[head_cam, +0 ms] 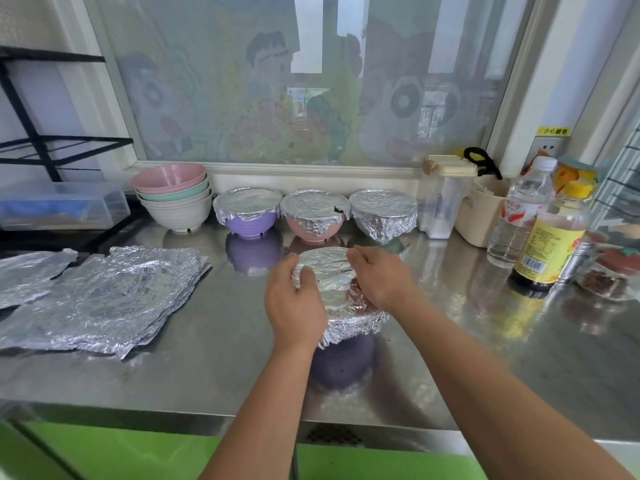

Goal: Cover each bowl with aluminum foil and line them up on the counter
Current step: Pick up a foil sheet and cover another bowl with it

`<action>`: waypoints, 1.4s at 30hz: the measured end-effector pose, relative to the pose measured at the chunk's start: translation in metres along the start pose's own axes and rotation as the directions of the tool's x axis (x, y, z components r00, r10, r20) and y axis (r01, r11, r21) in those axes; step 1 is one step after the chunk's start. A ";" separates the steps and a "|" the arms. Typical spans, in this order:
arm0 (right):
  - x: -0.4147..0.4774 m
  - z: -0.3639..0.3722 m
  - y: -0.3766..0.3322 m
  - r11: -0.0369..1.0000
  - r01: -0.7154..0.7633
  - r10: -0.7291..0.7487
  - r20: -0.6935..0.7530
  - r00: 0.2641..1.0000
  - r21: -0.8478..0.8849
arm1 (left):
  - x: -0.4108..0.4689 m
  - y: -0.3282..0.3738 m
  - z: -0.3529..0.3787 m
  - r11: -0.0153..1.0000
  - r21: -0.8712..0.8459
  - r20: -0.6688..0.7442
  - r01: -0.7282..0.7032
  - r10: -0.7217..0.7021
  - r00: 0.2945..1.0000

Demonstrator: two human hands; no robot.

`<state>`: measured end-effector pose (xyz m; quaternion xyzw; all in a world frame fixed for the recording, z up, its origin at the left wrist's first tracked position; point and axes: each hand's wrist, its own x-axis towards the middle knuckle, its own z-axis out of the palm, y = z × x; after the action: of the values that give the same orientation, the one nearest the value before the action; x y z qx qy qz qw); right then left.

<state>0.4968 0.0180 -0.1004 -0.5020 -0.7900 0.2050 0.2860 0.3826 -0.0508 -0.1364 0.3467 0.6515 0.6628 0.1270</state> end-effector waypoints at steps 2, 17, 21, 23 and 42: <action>-0.002 0.002 -0.001 0.999 -0.032 0.032 -0.041 0.999 0.006 | -0.001 0.000 0.001 0.939 -0.322 -0.022 0.121 -0.135 0.991; 0.001 -0.015 0.006 0.906 -0.262 0.303 -0.077 0.950 0.332 | 0.024 -0.004 0.004 0.763 -0.611 0.114 0.212 -0.180 0.977; -0.001 0.001 0.018 0.870 -0.295 0.372 -0.135 0.918 0.395 | 0.026 -0.006 0.005 0.785 -0.576 0.158 0.229 -0.168 0.973; 0.001 -0.003 0.020 0.849 -0.297 0.382 -0.121 0.916 0.436 | 0.027 -0.006 0.002 0.817 -0.525 0.179 0.240 -0.170 0.969; -0.006 0.005 0.020 0.762 -0.198 0.322 -0.095 0.942 0.617 | 0.000 0.004 0.011 0.996 0.008 -0.060 0.090 -0.090 0.994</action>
<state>0.5094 0.0204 -0.1185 -0.5084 -0.5748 0.4313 0.4745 0.3901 -0.0429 -0.1339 0.2977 0.6734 0.6629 0.1355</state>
